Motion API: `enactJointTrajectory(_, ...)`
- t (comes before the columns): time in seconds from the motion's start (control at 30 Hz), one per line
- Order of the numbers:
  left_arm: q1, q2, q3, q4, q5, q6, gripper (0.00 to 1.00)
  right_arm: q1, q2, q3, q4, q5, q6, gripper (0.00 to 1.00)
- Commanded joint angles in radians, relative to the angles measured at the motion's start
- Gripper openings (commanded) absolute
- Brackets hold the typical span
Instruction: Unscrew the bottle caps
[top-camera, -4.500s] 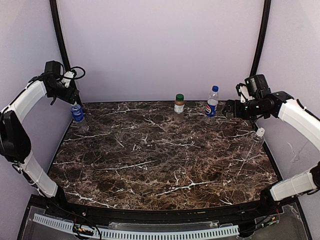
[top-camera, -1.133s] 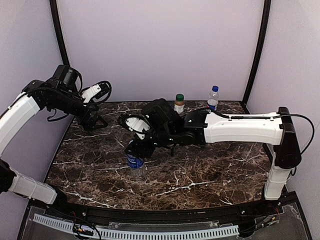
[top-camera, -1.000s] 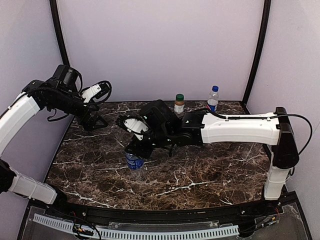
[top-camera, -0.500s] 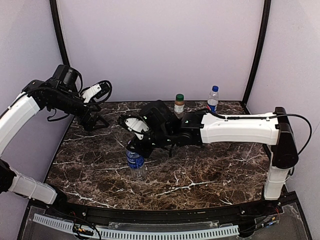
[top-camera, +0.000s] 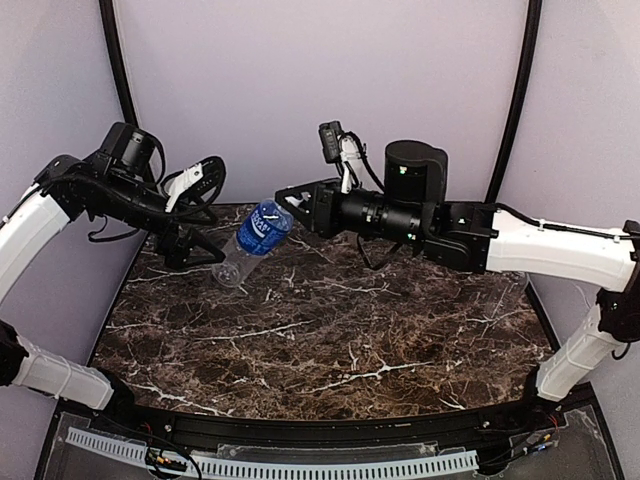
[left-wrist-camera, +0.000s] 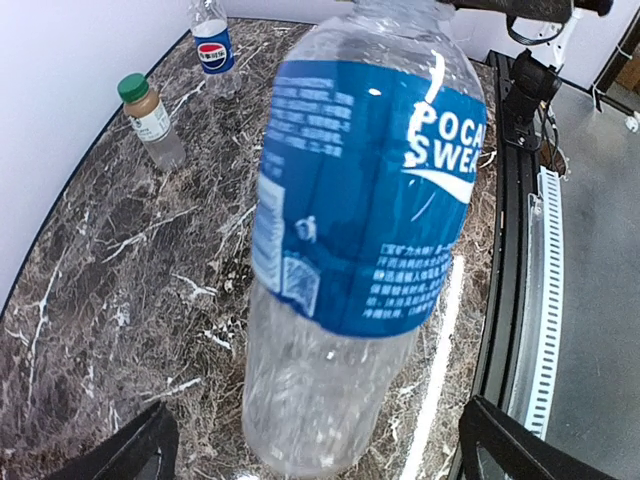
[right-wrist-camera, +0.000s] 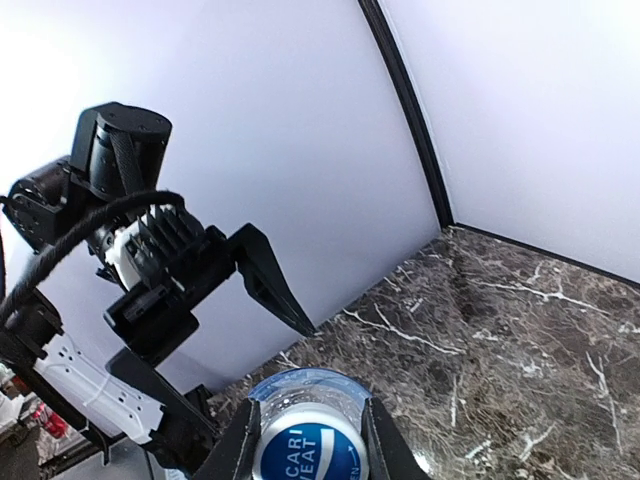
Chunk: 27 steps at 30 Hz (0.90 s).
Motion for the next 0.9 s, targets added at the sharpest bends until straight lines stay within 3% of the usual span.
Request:
enactJointTrajectory(0.0,-0.067,-0.054,-0.018,0.035,-0.043,0.097,0.99,0.008,0.018,-0.056,0.223,-0.025,0.147,0.00)
enactJointTrajectory(0.13,-0.144,-0.073,-0.062,0.092,-0.083,0.111,0.99,0.008,0.017,-0.076,0.304,-0.039,0.180,0.00)
enactJointTrajectory(0.4,-0.163,-0.056,-0.142,0.154,-0.056,0.024,0.98,0.011,0.020,-0.083,0.347,-0.068,0.194,0.00)
enactJointTrajectory(0.67,-0.163,-0.039,-0.128,0.202,-0.078,-0.038,0.72,0.010,0.019,-0.095,0.361,-0.077,0.203,0.00)
enactJointTrajectory(0.73,-0.163,-0.040,-0.131,0.206,-0.093,-0.035,0.58,0.010,0.020,-0.091,0.345,-0.079,0.199,0.00)
enactJointTrajectory(0.77,-0.163,-0.043,-0.131,0.209,-0.110,-0.031,0.55,0.010,0.020,-0.084,0.318,-0.081,0.194,0.05)
enactJointTrajectory(0.83,-0.163,-0.048,-0.131,0.216,-0.156,-0.012,0.51,0.005,0.015,-0.060,0.237,-0.080,0.184,0.43)
enactJointTrajectory(0.87,-0.163,-0.050,-0.130,0.222,-0.179,-0.003,0.50,0.004,0.008,-0.050,0.191,-0.078,0.180,0.56)
